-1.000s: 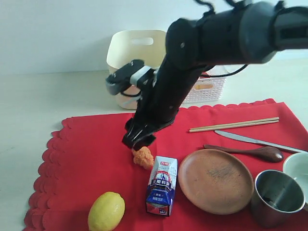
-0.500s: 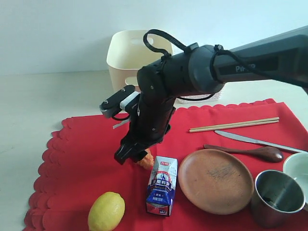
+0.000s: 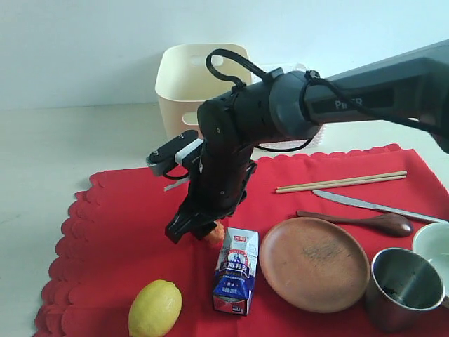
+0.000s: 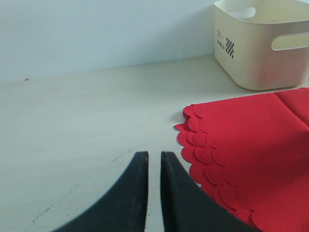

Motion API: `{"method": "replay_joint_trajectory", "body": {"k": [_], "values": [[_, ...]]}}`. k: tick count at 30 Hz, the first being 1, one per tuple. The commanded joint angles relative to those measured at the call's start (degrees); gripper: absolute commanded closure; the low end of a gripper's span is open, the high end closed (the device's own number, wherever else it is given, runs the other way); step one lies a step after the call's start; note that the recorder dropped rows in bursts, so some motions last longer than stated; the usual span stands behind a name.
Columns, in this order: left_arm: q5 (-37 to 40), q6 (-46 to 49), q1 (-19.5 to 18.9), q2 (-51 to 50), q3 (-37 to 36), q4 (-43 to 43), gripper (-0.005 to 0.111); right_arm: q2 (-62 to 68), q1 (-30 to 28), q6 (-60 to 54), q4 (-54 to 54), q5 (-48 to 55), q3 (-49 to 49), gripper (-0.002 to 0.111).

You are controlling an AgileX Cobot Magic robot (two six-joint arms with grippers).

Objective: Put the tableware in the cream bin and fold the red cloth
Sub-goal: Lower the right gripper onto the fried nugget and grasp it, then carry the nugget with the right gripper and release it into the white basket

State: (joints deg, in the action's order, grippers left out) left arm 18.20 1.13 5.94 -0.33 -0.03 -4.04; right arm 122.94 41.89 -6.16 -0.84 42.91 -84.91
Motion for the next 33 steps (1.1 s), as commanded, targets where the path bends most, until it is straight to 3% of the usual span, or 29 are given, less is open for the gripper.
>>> {"method": "replay_joint_trajectory", "body": {"k": [1,7,15,24,33], "values": [[-0.3,0.2,0.3,0.3,0.0,-0.3,0.095,-5.4,0.1,0.2,1.8,-0.2,-0.2,0.108],[-0.3,0.2,0.3,0.3,0.0,-0.3,0.095,-13.6,-3.8,0.4,3.0,-2.1,-0.2,0.108],[-0.3,0.2,0.3,0.3,0.0,-0.3,0.095,-18.9,-16.6,-0.9,-0.1,-6.8,-1.8,0.108],[-0.3,0.2,0.3,0.3,0.0,-0.3,0.095,-7.9,-26.5,-9.3,-13.8,-4.0,-15.3,0.108],[-0.3,0.2,0.3,0.3,0.0,-0.3,0.095,8.9,-29.0,-9.6,-14.8,-2.6,-33.8,0.108]]}}
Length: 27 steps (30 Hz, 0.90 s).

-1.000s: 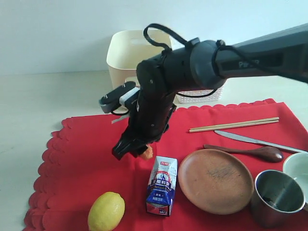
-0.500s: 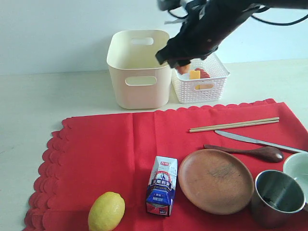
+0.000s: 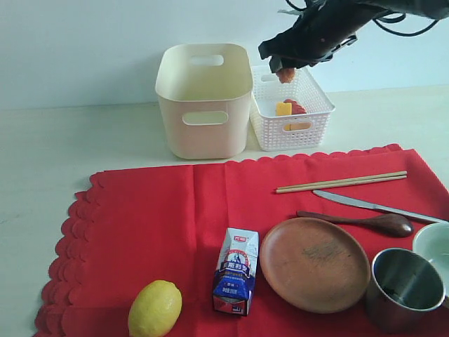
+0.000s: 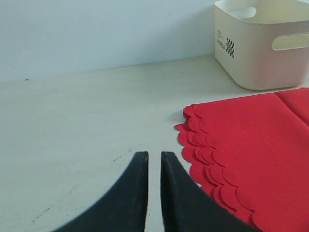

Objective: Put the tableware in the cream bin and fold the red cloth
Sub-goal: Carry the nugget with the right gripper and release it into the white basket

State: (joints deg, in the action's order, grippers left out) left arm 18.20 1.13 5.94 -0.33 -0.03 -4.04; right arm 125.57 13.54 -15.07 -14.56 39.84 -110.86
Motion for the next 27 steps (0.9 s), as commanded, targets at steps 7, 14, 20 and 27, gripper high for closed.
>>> {"method": "replay_joint_trajectory", "body": {"k": [7,14,20,27], "values": [[-0.3,0.2,0.3,0.3,0.0,-0.3,0.095,16.3,-0.6,-0.7,-1.4,1.2,-19.0,0.108],[-0.3,0.2,0.3,0.3,0.0,-0.3,0.095,20.9,-0.6,-0.7,-1.4,1.2,-22.2,0.108],[-0.3,0.2,0.3,0.3,0.0,-0.3,0.095,21.5,-0.6,-0.7,-0.7,0.7,-22.2,0.105],[-0.3,0.2,0.3,0.3,0.0,-0.3,0.095,21.5,-0.6,-0.7,-0.7,0.9,-22.2,0.066]]}}
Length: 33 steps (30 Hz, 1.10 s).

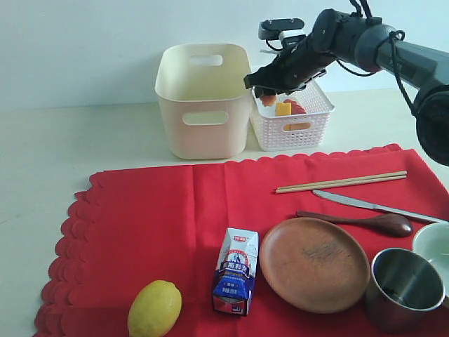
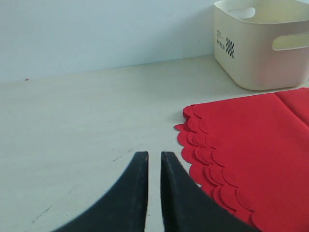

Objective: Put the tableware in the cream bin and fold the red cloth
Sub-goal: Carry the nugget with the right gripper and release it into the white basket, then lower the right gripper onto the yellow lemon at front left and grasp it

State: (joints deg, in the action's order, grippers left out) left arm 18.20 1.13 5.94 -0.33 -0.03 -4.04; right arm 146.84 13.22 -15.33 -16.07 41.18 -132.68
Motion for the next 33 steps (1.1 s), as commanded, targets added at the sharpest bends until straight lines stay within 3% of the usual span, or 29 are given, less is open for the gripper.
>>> {"method": "replay_joint_trajectory", "body": {"k": [1,6,9,16,22,33], "values": [[-0.3,0.2,0.3,0.3,0.0,-0.3,0.095,0.2,-0.3,-0.4,0.8,0.1,-0.9,0.060],[-0.3,0.2,0.3,0.3,0.0,-0.3,0.095,0.2,-0.3,-0.4,0.8,3.4,-3.8,0.034],[-0.3,0.2,0.3,0.3,0.0,-0.3,0.095,0.2,-0.3,-0.4,0.8,7.0,-6.5,0.028],[-0.3,0.2,0.3,0.3,0.0,-0.3,0.095,-1.4,-0.3,2.3,3.3,16.8,-13.8,0.029],[-0.3,0.2,0.3,0.3,0.0,-0.3,0.095,-6.4,-0.7,4.1,8.0,25.2,-14.5,0.038],[-0.3,0.2,0.3,0.3,0.0,-0.3,0.095,-15.9,-0.7,1.5,-0.5,28.8,-8.7,0.038]]}}
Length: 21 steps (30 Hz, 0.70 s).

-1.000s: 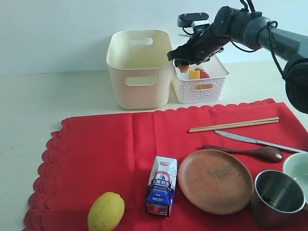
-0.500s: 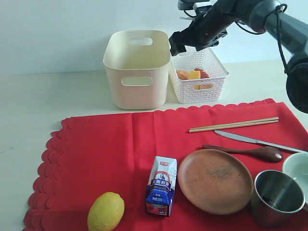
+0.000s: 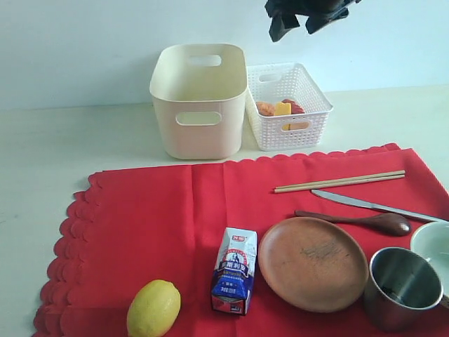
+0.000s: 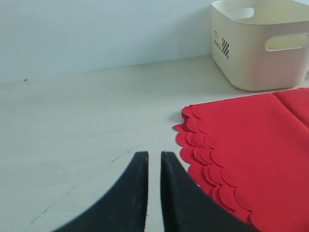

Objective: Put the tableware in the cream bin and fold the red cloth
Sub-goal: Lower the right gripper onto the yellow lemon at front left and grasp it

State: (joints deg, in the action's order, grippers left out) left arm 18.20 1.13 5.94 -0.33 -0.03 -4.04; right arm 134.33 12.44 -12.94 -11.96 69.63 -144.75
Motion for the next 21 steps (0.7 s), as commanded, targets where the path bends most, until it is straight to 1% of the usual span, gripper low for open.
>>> {"method": "replay_joint_trajectory", "body": {"k": [1,9,14,16,21], "values": [[-0.3,0.2,0.3,0.3,0.0,-0.3,0.095,-4.4,0.3,-1.4,-5.2,0.3,4.9,0.038],[-0.3,0.2,0.3,0.3,0.0,-0.3,0.095,-10.2,4.8,-6.9,-6.4,0.3,16.9,0.038],[-0.3,0.2,0.3,0.3,0.0,-0.3,0.095,-15.1,10.0,-11.3,-6.7,0.3,26.1,0.038],[-0.3,0.2,0.3,0.3,0.0,-0.3,0.095,-16.8,12.1,-13.2,-7.2,-1.7,29.2,0.038],[-0.3,0.2,0.3,0.3,0.0,-0.3,0.095,-17.9,17.0,-20.7,-10.6,-0.7,32.5,0.038]]}}
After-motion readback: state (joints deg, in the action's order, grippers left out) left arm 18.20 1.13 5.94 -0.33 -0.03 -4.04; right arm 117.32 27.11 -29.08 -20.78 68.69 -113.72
